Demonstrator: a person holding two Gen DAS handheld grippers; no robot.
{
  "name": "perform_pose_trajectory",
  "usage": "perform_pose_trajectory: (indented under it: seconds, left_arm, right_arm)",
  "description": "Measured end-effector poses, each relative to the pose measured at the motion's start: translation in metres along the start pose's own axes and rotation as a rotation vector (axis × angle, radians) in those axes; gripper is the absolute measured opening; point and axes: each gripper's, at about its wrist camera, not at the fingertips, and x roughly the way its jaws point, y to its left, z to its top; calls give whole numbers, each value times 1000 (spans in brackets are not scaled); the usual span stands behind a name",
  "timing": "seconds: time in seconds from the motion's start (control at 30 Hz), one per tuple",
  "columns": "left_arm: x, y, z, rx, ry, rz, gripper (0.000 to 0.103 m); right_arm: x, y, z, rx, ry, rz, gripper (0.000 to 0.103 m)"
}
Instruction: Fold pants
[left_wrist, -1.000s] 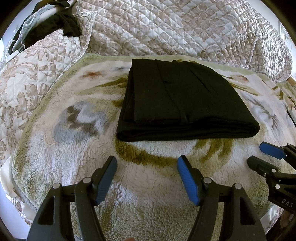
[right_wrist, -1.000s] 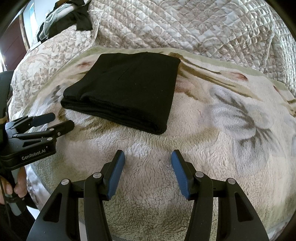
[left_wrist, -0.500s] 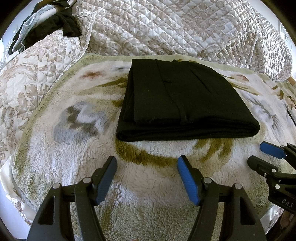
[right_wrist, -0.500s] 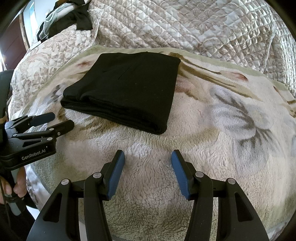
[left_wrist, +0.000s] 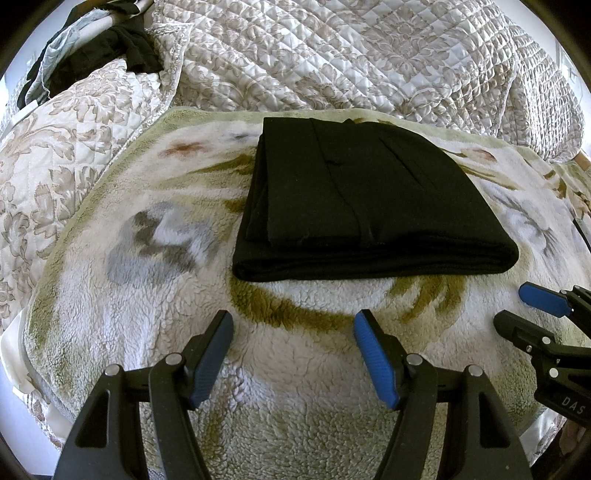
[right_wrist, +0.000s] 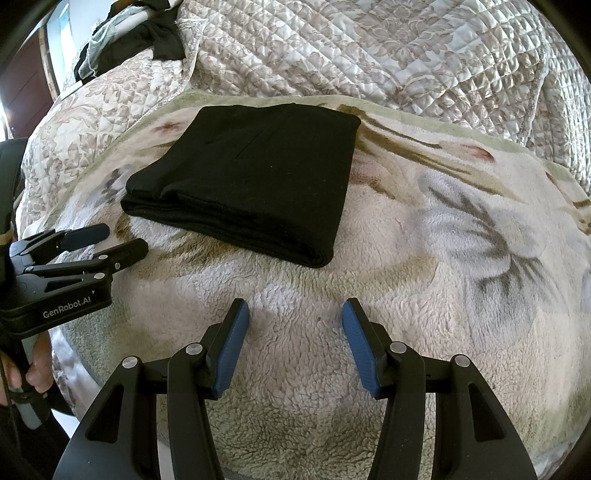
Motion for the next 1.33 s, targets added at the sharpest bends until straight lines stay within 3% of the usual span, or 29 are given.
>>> perform_pose_trajectory:
  seconds: [1.33]
  left_arm:
    - [-1, 1, 1, -2, 7, 15, 73]
  right_arm:
    - [-1, -1, -1, -7, 4, -5, 53]
